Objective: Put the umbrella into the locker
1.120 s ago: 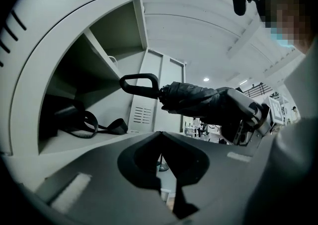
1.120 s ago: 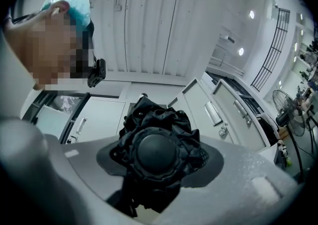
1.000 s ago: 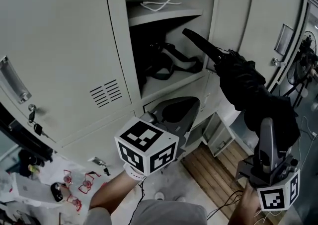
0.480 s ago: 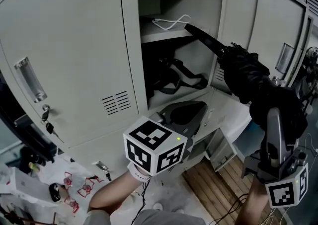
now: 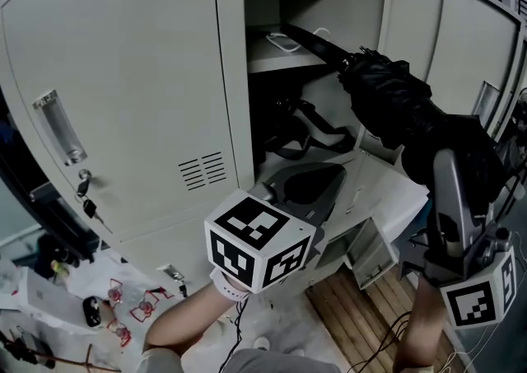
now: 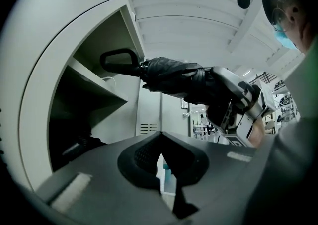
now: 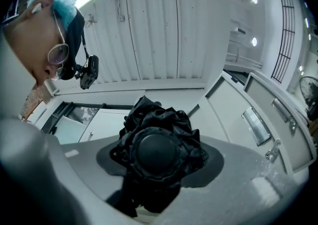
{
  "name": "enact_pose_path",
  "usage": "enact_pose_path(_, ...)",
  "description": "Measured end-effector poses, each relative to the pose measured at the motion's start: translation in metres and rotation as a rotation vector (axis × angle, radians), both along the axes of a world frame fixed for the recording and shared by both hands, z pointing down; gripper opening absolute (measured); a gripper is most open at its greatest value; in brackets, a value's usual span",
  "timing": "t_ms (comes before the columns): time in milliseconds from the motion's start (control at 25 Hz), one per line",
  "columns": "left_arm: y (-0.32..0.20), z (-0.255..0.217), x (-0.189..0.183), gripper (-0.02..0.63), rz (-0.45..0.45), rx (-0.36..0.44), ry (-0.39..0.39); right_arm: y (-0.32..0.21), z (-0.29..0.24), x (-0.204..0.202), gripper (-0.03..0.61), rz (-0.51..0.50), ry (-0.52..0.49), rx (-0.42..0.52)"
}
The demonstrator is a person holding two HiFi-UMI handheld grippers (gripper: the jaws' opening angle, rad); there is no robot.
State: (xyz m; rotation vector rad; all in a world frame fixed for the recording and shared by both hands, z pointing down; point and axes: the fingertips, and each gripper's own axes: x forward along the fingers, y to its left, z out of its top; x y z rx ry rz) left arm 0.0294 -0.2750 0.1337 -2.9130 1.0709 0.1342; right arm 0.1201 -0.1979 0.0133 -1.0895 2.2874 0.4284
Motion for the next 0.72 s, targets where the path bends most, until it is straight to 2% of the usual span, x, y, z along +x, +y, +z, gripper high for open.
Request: enact_pose_path(720, 0.002, -0.006, -0.035, 0.015, -0.095, 0.020, -0.001, -0.044, -0.028, -0.058, 0.252, -0.138, 0.050, 0.012)
